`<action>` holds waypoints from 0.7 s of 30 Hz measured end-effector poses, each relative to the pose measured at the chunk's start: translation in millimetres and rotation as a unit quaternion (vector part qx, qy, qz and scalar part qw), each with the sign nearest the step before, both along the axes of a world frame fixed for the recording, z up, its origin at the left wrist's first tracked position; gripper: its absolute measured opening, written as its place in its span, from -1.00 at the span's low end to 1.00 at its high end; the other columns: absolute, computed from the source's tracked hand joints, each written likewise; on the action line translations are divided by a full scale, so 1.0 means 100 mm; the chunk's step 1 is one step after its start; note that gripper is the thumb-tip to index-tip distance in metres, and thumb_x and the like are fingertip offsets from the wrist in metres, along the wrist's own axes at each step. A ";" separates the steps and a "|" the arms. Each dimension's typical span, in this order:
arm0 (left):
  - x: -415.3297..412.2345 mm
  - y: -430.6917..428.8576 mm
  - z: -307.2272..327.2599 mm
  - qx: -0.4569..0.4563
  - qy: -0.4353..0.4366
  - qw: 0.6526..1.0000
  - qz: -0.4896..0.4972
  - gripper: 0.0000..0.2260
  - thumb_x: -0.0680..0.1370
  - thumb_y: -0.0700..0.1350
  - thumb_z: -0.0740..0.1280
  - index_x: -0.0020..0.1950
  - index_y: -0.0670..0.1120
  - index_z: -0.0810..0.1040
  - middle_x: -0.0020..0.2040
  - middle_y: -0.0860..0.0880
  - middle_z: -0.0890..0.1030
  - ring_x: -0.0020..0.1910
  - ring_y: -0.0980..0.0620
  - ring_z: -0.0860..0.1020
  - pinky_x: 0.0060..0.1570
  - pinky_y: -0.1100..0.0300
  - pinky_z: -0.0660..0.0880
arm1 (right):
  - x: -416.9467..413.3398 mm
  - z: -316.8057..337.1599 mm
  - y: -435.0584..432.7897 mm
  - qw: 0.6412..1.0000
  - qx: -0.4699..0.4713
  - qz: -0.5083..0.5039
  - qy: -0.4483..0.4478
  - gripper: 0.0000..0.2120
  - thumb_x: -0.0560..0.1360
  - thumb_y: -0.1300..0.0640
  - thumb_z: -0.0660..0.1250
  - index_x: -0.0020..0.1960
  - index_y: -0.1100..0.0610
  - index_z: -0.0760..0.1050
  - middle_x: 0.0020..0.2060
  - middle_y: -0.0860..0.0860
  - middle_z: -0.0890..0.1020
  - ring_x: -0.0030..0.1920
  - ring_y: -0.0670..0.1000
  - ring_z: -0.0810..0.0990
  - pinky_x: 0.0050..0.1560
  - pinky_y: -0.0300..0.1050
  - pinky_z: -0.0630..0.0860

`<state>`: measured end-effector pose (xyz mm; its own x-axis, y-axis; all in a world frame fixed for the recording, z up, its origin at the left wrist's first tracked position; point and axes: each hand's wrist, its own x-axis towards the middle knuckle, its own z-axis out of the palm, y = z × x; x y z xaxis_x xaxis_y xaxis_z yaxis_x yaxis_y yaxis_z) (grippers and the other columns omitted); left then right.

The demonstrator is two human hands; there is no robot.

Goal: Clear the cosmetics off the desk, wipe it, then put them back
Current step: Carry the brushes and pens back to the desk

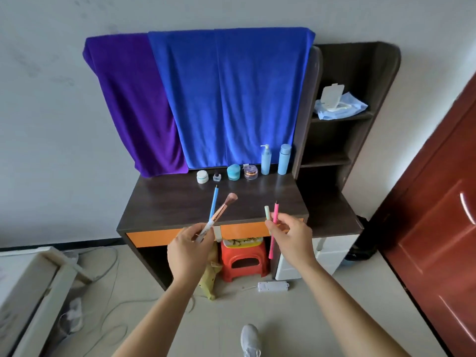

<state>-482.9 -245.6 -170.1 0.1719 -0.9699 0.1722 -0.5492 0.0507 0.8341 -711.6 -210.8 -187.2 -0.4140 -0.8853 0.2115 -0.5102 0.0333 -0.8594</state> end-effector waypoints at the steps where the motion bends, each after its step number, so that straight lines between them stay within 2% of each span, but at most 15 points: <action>1: 0.00 -0.22 -0.04 0.005 -0.002 1.000 -0.001 -0.93 0.47 0.05 0.39 -0.21 0.21 0.63 -0.36 0.09 0.56 -0.36 0.11 0.52 -0.37 0.20 0.37 | 0.02 -0.07 -0.23 1.000 0.003 0.003 -0.004 -0.86 0.54 -0.03 0.43 0.00 0.03 0.66 -0.25 -0.11 0.67 -0.22 -0.15 0.63 -0.24 -0.32 0.52; 3: -0.02 -0.69 -0.09 0.023 -0.012 1.000 0.003 -0.89 0.49 0.04 0.38 -0.23 0.21 0.62 -0.37 0.06 0.56 -0.36 0.11 0.52 -0.37 0.22 0.35 | 0.01 -0.16 -0.73 1.000 0.014 0.010 -0.014 -0.86 0.54 -0.02 0.42 -0.01 0.03 0.66 -0.25 -0.11 0.67 -0.21 -0.13 0.63 -0.19 -0.20 0.56; 8: -0.01 -1.76 -0.01 0.063 -0.046 0.997 0.011 -0.85 0.48 0.07 0.32 -0.29 0.20 0.61 -0.41 0.04 0.55 -0.36 0.08 0.51 -0.37 0.19 0.40 | 0.01 -0.20 -1.89 0.998 0.030 0.020 -0.050 -0.90 0.53 0.02 0.44 -0.04 0.04 0.66 -0.28 -0.07 0.68 -0.24 -0.11 0.65 -0.15 -0.16 0.58; 15: 0.26 -2.75 -0.06 0.081 -0.028 0.994 0.060 -0.87 0.46 0.08 0.37 -0.27 0.28 0.60 -0.37 0.09 0.60 -0.31 0.10 0.56 -0.27 0.15 0.47 | 0.27 -0.22 -3.07 0.994 0.059 0.059 -0.076 -0.93 0.52 0.03 0.45 -0.12 0.01 0.65 -0.31 -0.09 0.69 -0.24 -0.14 0.67 -0.12 -0.22 0.57; 18: 0.41 -3.13 -0.24 0.117 -0.023 0.990 0.068 -0.89 0.47 0.07 0.38 -0.25 0.23 0.63 -0.43 0.11 0.59 -0.36 0.10 0.56 -0.31 0.15 0.48 | 0.43 -0.34 -3.43 0.991 0.084 0.064 -0.078 -0.93 0.51 0.02 0.45 -0.14 -0.02 0.64 -0.32 -0.12 0.69 -0.24 -0.16 0.67 -0.12 -0.28 0.55; 21: 0.55 -3.49 -0.42 0.153 0.004 0.987 0.056 -0.85 0.47 0.06 0.37 -0.26 0.32 0.58 -0.44 0.12 0.60 -0.36 0.16 0.55 -0.38 0.17 0.44 | 0.58 -0.50 -3.71 0.989 0.120 0.046 -0.072 -0.91 0.50 0.02 0.45 -0.15 0.01 0.64 -0.32 -0.13 0.69 -0.24 -0.19 0.66 -0.15 -0.36 0.49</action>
<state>-427.8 -594.6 -212.6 0.2821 -0.9510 -0.1267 -0.5300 -0.2646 0.8056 -653.3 -582.0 -237.5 -0.3400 -0.9382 -0.0648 -0.3926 0.2042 -0.8967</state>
